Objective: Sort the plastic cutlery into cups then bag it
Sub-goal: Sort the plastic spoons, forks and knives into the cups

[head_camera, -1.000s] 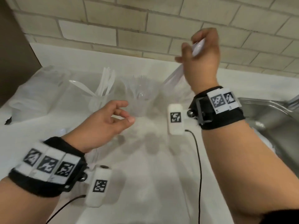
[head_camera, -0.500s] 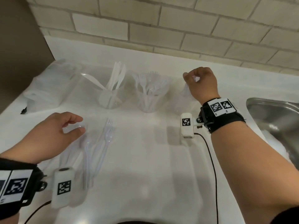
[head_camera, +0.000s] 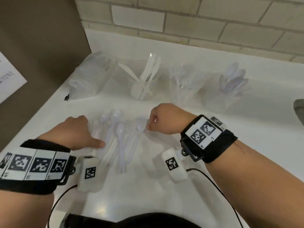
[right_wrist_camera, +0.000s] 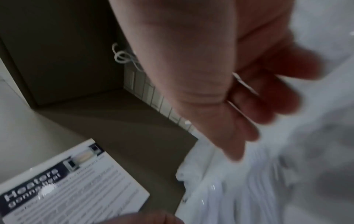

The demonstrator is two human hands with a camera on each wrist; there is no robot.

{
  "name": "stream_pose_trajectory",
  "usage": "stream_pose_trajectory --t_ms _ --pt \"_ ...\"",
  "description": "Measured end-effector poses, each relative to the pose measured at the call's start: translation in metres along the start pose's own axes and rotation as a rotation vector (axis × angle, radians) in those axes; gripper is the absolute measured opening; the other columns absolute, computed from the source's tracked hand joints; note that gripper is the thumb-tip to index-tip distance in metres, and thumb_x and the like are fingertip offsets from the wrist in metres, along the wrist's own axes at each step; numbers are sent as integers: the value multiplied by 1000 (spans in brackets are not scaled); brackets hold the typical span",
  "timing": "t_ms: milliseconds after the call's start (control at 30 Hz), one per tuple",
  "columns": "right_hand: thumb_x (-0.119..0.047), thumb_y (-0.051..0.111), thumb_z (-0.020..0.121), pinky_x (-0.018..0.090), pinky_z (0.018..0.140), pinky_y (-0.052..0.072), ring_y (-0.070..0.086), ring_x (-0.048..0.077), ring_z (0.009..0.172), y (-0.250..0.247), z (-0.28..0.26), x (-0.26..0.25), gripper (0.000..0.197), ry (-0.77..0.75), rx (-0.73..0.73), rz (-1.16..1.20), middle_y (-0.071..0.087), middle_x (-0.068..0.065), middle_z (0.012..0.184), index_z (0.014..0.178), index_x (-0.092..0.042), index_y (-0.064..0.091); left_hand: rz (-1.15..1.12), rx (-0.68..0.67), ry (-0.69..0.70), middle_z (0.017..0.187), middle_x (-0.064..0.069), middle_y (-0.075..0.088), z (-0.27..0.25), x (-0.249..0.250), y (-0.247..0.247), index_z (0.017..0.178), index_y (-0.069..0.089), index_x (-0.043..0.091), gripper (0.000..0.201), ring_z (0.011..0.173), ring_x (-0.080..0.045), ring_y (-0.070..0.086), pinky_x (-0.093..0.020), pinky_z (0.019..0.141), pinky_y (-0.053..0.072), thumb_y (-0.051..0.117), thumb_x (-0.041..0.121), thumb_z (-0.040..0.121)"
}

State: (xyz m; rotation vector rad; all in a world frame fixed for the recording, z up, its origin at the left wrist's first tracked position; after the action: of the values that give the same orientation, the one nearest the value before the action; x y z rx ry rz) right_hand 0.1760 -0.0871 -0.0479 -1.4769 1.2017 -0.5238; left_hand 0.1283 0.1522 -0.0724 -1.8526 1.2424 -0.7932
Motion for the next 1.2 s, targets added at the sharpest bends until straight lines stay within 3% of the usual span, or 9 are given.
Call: stream_pose_trajectory --t_ms 67,233,367,500,633,733,833,1000,1200 --pt "-40 48 94 30 58 41 45 15 51 20 6 -8 47 46 -116 21 49 3 58 58 -11 48 12 -42 12 117 -6 58 -6 0 3 129 44 12 92 90 -19 60 -34 83 51 81 58 59" --pt "-45 46 96 25 53 41 46 12 49 34 15 -28 46 87 -110 156 48 1 58 62 -13 41 -160 -71 103 104 0 61 -11 21 11 130 40 12 82 70 -20 70 -40 75 59 83 40 66" --pt "-58 63 81 25 54 43 50 11 47 35 16 -50 52 19 -166 160 50 0 52 60 -13 47 -203 -72 206 93 -5 68 -18 46 14 101 49 18 31 74 -21 71 -38 78 58 71 28 80" --pt "-61 77 63 28 62 51 61 16 67 41 21 -58 56 37 -174 161 63 2 73 80 -12 56 -191 -31 175 106 -12 68 -17 54 14 114 58 3 28 95 -27 66 -35 86 52 58 17 89" --pt "-48 76 72 29 70 53 62 19 85 39 21 -67 52 -6 -167 53 65 4 97 98 -10 52 -449 -110 197 92 -18 73 -13 58 21 91 66 -2 20 89 -32 70 -42 87 56 49 7 93" --pt "-33 77 74 29 69 51 61 22 85 39 23 -67 51 23 -196 1 61 3 94 111 -8 53 -705 -194 147 86 -10 72 -19 61 24 85 62 3 20 79 -21 70 -38 77 59 45 -1 95" --pt "-21 72 76 29 63 43 53 21 84 41 25 -64 53 62 -173 -9 51 2 89 120 -8 46 -647 -138 109 98 -13 69 -19 58 21 101 61 1 16 81 -22 67 -36 73 56 46 5 97" --pt "-15 66 80 30 66 41 55 25 90 43 26 -63 51 57 -165 -57 54 6 98 125 -7 44 -216 149 5 137 -20 33 -2 44 7 140 27 2 48 119 -34 47 -41 100 41 46 10 96" --pt "-14 67 78 30 70 44 52 24 89 41 25 -61 65 51 -187 -89 57 7 112 136 -12 37 -319 116 51 146 -16 22 18 38 11 149 14 36 72 113 -38 52 -51 101 41 40 4 90"
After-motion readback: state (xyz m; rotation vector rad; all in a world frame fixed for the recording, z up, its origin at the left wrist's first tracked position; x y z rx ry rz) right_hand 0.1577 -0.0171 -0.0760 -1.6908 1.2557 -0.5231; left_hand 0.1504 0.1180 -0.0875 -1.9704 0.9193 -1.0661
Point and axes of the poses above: each hand's wrist, its own z-axis towards the middle knuckle, its own y-axis out of the palm, x = y × z, the point moved 5 cm from there along z, towards the middle knuckle
